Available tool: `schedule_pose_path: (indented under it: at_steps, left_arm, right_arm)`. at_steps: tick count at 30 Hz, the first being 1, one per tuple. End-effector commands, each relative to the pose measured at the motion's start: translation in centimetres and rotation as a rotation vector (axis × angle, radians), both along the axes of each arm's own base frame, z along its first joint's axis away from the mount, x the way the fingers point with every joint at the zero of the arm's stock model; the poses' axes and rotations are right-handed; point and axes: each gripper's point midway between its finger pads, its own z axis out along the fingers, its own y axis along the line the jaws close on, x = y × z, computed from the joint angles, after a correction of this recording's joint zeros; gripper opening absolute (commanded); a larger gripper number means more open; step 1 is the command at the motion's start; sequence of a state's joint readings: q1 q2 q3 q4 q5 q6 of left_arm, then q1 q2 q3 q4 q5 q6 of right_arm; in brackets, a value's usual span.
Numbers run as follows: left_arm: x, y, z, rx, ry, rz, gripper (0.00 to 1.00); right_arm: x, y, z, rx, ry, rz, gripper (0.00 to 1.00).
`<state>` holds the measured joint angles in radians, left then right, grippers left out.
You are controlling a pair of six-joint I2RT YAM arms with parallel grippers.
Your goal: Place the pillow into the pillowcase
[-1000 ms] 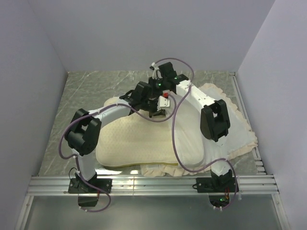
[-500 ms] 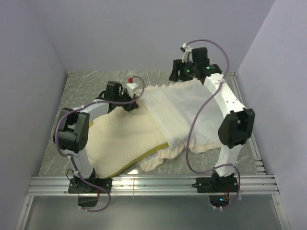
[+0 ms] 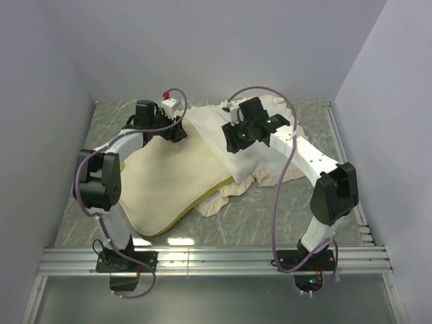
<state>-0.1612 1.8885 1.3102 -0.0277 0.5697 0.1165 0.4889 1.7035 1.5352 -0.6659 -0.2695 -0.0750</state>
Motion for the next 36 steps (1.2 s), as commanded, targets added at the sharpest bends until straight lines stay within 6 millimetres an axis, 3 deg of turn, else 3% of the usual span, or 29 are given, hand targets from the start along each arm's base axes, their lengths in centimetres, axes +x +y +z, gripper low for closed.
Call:
schedule_pose_path:
  at_steps: [1,4,7,10,11,13,16,18,19,21,23,24,25,28,31,33,34,36]
  left_arm:
    - [-4.1,-1.2,5.5,-0.018,-0.068,-0.127,0.59]
    - [-6.6,-0.8,6.3,0.024,-0.096,-0.137,0.62]
    - [-9.9,-1.0,5.4,0.066,-0.092,-0.161,0.63]
    - [-13.1,-0.9,2.7,0.124,-0.055,-0.155,0.64]
    - [-13.4,-0.7,3.2,0.129,-0.081,-0.139,0.65]
    - [-14.9,-1.1,2.8,0.145,-0.081,-0.17,0.65]
    - [-17.7,-1.9,1.7,0.196,-0.104,-0.228,0.67]
    - [-18.8,-2.4,2.0,0.225,-0.171,-0.26,0.68]
    - [-20.3,-3.3,1.1,0.242,-0.175,-0.312,0.83]
    - [-21.6,-4.3,1.3,0.257,-0.219,-0.36,0.86]
    - [-23.2,-5.9,1.0,0.26,-0.25,-0.417,0.89]
    - [-23.6,-6.5,0.9,0.26,-0.262,-0.434,0.99]
    - [-24.3,-7.8,0.9,0.259,-0.291,-0.467,0.99]
    - [-23.8,-8.9,-0.4,0.318,-0.295,-0.426,0.99]
    - [-21.9,-9.5,-2.5,0.349,-0.242,-0.347,0.98]
    - [-21.0,-9.4,-3.2,0.366,-0.222,-0.298,0.83]
    - [-20.4,-9.3,-3.2,0.358,-0.219,-0.277,0.49]
    - [-19.6,-10.0,-1.3,0.261,-0.247,-0.24,0.12]
  right_arm:
    - [1.4,1.5,0.3,-0.069,-0.106,-0.039,0.54]
    - [0.6,2.0,-2.0,-0.115,-0.064,-0.05,0.54]
    - [-0.7,2.7,-3.3,-0.14,-0.055,-0.045,0.56]
    - [-1.9,3.0,-3.7,-0.185,-0.076,-0.043,0.57]
    - [-2.5,3.4,-3.9,-0.191,-0.075,-0.033,0.57]
    - [-3.2,3.3,-4.2,-0.208,-0.067,-0.028,0.59]
    - [-3.8,2.4,-5.8,-0.288,-0.063,-0.046,0.6]
    - [-4.0,1.5,-7.3,-0.34,-0.046,-0.067,0.58]
    - [-4.0,1.2,-7.6,-0.356,-0.042,-0.072,0.5]
    - [-4.4,1.4,-7.6,-0.326,-0.024,-0.085,0.38]
    - [-4.5,2.0,-6.5,-0.282,-0.028,-0.083,0.18]
    - [-4.9,2.5,-6.2,-0.255,-0.014,-0.063,0.12]
    - [-5.0,2.8,-5.7,-0.237,-0.014,-0.052,0.01]
    - [-5.5,3.8,-4.6,-0.175,0.009,-0.018,0.0]
    - [-6.5,4.6,-3.7,-0.088,0.065,0.017,0.0]
    - [-6.9,4.2,-3.5,-0.039,0.108,0.025,0.0]
    - [-7.1,4.1,-3.3,-0.018,0.124,0.028,0.0]
    - [-7.9,4.2,-2.5,0.053,0.174,0.052,0.0]
